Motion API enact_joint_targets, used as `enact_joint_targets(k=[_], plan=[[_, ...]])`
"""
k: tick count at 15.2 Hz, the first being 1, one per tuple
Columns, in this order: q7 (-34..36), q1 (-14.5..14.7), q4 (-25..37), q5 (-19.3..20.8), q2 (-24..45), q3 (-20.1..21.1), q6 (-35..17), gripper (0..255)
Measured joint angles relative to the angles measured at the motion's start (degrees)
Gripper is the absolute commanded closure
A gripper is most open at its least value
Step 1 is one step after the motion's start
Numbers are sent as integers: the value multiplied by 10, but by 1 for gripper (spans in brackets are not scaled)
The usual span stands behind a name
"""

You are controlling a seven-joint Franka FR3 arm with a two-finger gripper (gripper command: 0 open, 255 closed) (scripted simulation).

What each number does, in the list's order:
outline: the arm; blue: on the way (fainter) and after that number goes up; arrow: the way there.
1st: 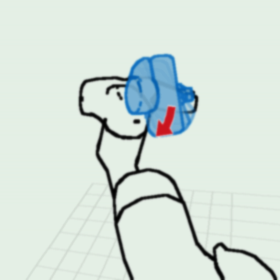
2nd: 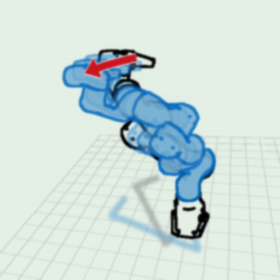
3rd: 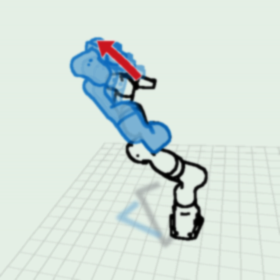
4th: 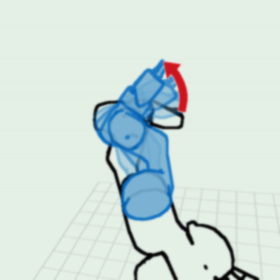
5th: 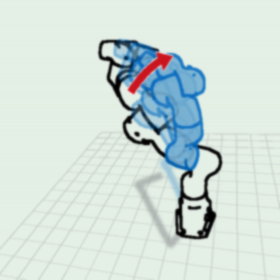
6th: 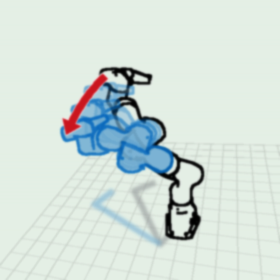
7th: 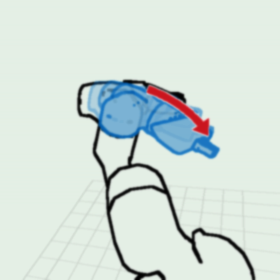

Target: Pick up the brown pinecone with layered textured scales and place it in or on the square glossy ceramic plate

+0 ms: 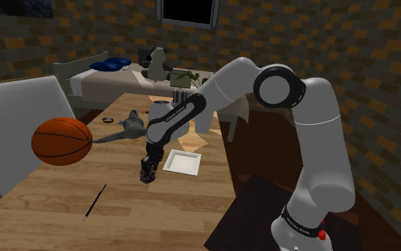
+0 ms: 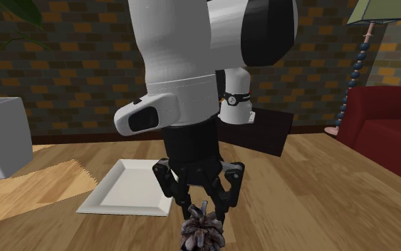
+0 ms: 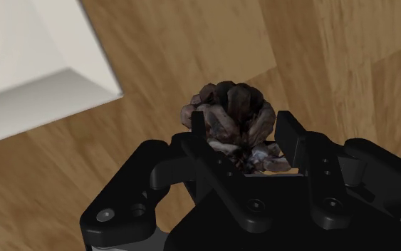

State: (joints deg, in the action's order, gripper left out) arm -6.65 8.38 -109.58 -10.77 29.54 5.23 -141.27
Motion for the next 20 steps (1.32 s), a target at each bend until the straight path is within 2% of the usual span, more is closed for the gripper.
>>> enact_joint_targets(k=[5,20], plan=[[1,-1,-2,0,-7,-1,6,255],[18,0,12,7,-81,-3,93,255]])
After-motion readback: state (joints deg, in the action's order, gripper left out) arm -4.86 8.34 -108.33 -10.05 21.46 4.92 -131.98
